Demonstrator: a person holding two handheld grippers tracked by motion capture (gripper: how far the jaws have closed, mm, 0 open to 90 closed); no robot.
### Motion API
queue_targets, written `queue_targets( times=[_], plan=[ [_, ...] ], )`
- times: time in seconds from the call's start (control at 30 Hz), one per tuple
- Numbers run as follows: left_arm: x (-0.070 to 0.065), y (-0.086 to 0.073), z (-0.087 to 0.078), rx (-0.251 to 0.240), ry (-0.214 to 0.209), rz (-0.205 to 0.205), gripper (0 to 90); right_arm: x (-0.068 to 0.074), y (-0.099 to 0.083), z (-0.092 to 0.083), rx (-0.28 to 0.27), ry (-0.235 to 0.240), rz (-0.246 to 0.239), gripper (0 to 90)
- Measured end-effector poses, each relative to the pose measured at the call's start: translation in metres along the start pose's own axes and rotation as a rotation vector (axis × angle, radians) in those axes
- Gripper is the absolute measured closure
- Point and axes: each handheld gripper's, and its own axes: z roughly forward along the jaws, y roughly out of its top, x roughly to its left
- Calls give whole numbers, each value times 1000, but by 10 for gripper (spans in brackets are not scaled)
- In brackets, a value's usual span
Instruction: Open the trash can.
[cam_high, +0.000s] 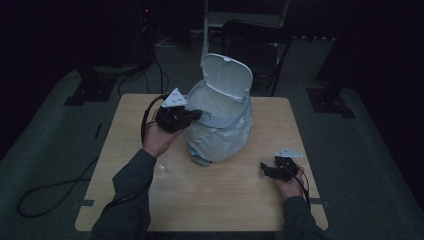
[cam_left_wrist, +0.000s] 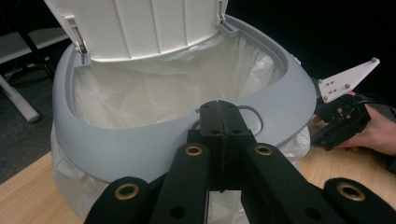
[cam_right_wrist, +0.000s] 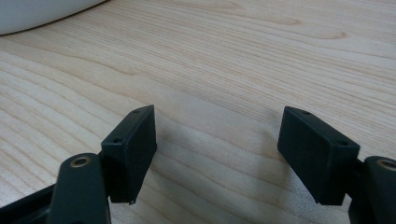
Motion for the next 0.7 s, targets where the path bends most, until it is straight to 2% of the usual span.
queue_targets(
  times=[0.17, 0.23, 0.47, 0.7],
  plan=[
    [2, -1, -4, 4, 23, -1, 833, 0, 0, 0, -1, 0, 0, 272],
    [4, -2, -7, -8, 27, -5, 823, 0, 0, 0, 0, 0, 1, 271],
    [16, -7, -26, -47, 50, -46, 766, 0, 0, 0, 0, 0, 1, 271],
    [27, -22, -37, -41, 82, -88, 714, 0, 0, 0, 0, 0, 0, 272]
  ],
)
